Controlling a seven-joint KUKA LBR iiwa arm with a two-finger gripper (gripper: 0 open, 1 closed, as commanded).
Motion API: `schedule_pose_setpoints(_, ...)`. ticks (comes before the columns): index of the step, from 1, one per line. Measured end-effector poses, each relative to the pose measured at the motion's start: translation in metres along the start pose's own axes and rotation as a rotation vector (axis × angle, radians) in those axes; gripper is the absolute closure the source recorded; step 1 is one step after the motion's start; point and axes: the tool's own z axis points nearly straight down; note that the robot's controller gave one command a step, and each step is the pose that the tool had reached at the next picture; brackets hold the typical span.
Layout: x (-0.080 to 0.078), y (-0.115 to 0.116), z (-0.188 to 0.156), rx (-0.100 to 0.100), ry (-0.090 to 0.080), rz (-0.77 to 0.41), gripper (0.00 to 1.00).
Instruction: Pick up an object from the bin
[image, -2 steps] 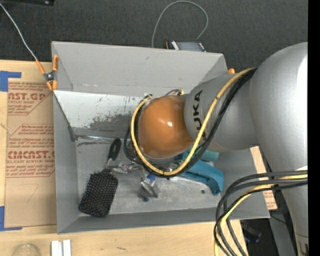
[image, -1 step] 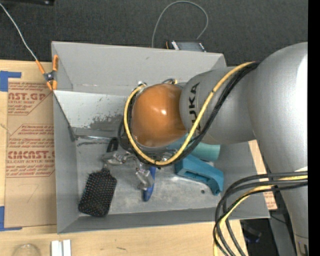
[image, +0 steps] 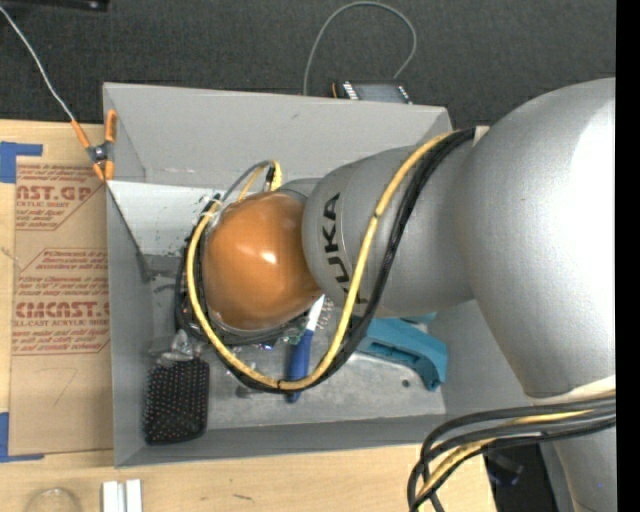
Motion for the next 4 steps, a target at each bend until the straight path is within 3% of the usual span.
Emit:
schedule_pose_setpoints(1, -0.018, -0.005, 0.014, 0.003, -0.002, -0.009, 0.0)
schedule_pose_setpoints(2, -0.02, -0.006, 0.01, 0.008, -0.01, -0.01, 1.0)
schedule_pose_setpoints(3, 0.018, -0.009, 0.025, 0.057, -0.057, -0.291, 1.0)
schedule_pose_setpoints(4, 0.039, -0.024, 0.029, 0.083, -0.089, -0.506, 1.0)
